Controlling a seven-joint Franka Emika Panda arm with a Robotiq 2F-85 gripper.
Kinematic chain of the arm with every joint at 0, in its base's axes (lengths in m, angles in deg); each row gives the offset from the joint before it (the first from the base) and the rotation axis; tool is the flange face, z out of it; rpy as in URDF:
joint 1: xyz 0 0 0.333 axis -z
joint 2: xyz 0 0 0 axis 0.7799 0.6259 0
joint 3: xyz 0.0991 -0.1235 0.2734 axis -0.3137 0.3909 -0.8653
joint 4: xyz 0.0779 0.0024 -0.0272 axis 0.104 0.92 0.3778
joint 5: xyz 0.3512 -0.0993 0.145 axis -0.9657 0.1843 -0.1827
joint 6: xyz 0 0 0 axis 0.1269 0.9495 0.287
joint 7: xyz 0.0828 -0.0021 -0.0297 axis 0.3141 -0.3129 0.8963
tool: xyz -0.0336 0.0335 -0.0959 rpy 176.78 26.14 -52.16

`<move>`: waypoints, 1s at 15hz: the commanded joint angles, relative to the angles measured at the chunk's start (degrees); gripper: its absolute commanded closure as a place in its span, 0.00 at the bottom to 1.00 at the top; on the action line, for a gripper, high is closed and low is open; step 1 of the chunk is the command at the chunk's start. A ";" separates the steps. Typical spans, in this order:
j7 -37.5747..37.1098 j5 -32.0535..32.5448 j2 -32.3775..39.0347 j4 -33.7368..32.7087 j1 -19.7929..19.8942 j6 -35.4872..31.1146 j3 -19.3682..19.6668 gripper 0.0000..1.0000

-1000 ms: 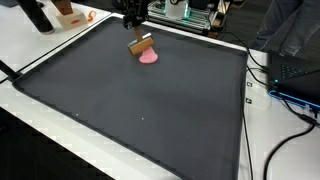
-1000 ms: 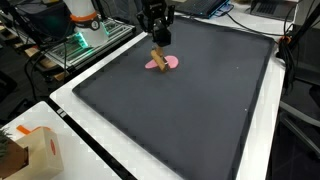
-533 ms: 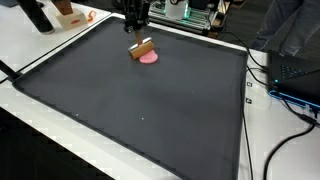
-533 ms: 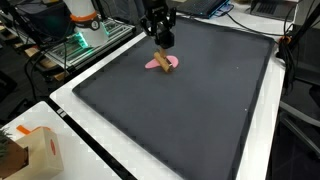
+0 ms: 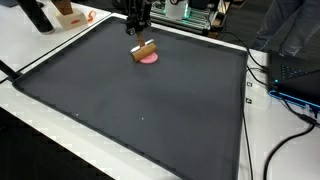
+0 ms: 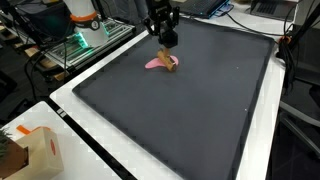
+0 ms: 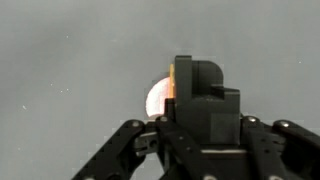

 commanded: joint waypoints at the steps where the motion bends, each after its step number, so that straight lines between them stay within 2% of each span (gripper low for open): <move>1: 2.46 -3.51 3.03 -1.32 -0.49 -0.75 -0.43 0.76; 15: 3.09 -4.86 4.84 -2.21 -0.64 -0.86 -2.42 0.76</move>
